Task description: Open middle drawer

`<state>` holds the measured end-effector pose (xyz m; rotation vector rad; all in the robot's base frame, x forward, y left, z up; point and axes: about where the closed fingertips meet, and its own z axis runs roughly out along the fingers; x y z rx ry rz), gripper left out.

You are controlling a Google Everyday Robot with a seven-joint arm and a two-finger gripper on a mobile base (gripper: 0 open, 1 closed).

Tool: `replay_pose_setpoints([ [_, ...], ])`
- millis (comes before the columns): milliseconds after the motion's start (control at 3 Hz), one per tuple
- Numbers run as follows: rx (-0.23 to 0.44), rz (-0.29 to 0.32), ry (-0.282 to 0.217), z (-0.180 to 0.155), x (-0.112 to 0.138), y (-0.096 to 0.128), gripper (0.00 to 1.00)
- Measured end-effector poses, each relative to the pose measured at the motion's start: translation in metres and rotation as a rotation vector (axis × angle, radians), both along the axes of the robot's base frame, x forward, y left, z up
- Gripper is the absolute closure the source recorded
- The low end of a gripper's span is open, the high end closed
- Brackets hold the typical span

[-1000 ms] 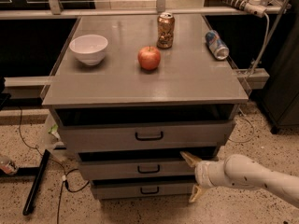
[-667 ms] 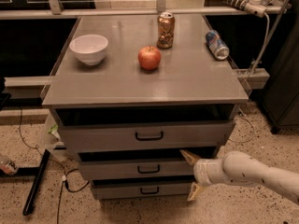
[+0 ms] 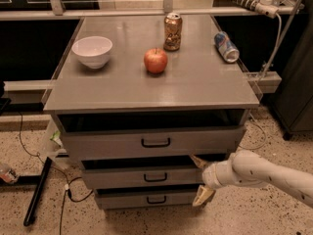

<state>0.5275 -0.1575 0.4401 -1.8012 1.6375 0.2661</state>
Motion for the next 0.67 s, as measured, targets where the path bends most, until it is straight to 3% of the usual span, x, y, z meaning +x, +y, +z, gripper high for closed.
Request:
replay_pose_setpoints([
  [333, 0.033, -0.043, 0.027, -0.007, 0.008, -0.001, 0.0],
  [667, 0.011, -0.082, 0.014, -0.016, 0.021, -0.004, 0.0],
])
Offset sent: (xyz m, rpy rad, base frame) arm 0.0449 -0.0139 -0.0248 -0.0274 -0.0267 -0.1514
